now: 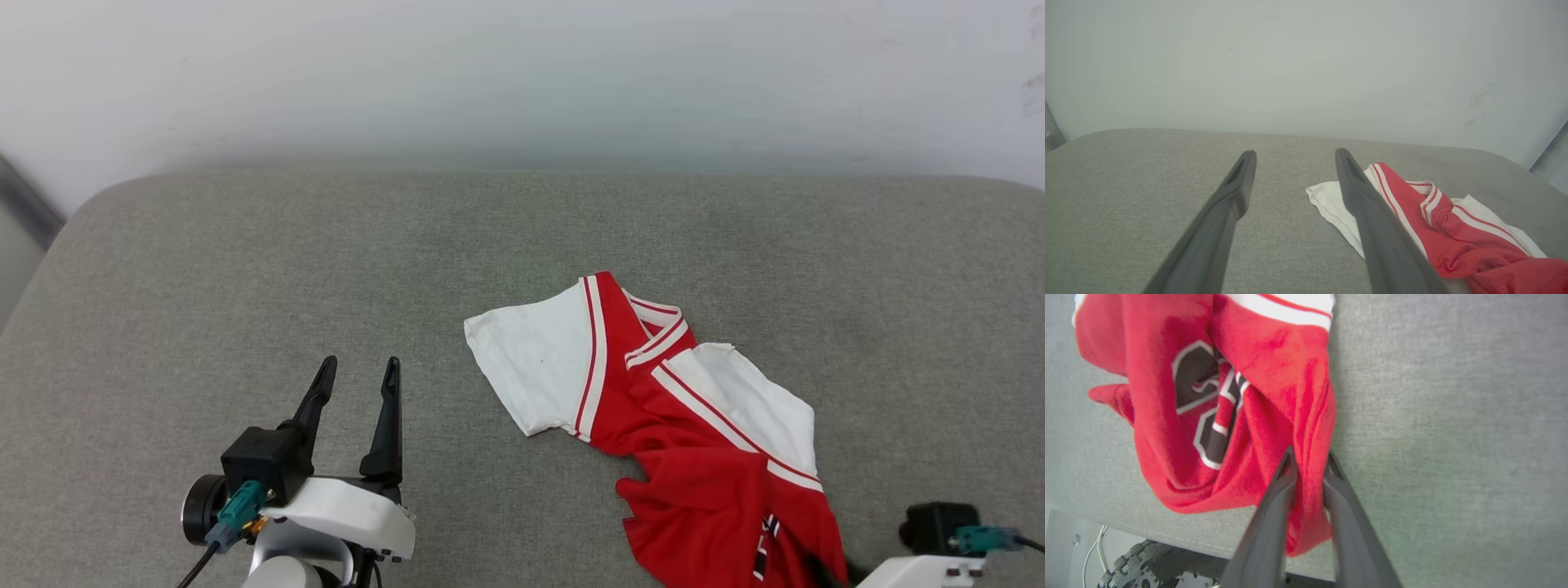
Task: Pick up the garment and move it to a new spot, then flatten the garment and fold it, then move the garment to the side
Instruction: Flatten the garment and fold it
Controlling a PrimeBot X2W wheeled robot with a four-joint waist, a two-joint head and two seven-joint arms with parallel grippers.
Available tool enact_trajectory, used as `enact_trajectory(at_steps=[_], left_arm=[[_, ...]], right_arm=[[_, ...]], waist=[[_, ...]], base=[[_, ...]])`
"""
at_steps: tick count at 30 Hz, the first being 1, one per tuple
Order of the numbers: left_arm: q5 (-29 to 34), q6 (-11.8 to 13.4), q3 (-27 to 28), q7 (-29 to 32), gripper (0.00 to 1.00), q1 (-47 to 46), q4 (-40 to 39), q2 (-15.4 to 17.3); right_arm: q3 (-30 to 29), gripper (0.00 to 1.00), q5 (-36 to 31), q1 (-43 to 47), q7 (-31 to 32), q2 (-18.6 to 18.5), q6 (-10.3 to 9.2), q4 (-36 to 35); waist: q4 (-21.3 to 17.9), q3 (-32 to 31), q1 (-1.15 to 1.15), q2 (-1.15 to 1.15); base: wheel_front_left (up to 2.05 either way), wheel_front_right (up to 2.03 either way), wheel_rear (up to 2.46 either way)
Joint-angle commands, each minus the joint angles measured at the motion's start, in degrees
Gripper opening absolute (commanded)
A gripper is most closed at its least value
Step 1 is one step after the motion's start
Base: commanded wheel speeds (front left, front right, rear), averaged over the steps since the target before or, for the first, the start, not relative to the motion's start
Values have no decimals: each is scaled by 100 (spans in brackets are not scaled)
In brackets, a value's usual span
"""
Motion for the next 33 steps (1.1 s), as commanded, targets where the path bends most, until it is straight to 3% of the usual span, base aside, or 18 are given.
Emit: enact_trajectory(at_steps=[1,6,10,15,23,26,31,32,33], left_arm=[[-25,24,12,15,100,53,-22,11],[-44,78,20,53,100,132,-56,39],[-65,123,23,68,100,168,-96,49],[-46,110,-23,84,100,46,-156,28],[5,72,-100,49,100,-212,-133,-70],[10,64,-96,19,100,-305,-140,-106],[49,36,-77,-24,100,-420,-44,-157],[47,27,-71,-35,100,-435,-17,-166],[49,26,-63,-44,100,-443,0,-182]], right_arm=[[-36,100,-60,-3,-161,27,-2,-109],[-151,100,-254,-106,-1263,90,-2,-562],[-309,100,-307,-274,-1628,38,-2,-661],[-393,100,-163,-946,-1174,-360,-2,-126],[244,100,244,-2222,135,-1181,-2,1070],[513,100,397,-2566,393,-1362,-2,1458],[974,100,565,-2795,767,-1357,-2,2104],[1059,90,610,-2778,868,-1343,-2,2229],[1145,43,639,-2753,929,-1329,-2,2314]], waist=[[-4,-9,0,0],[-45,-74,0,0],[-53,-106,0,0],[57,41,0,0],[429,576,0,0],[538,809,0,0],[615,969,0,0],[616,968,0,0],[611,961,0,0]], base=[[0,0,0],[0,0,0],[0,0,0],[0,0,0],[0,0,0],[0,0,0],[0,0,0],[0,0,0],[0,0,0]])
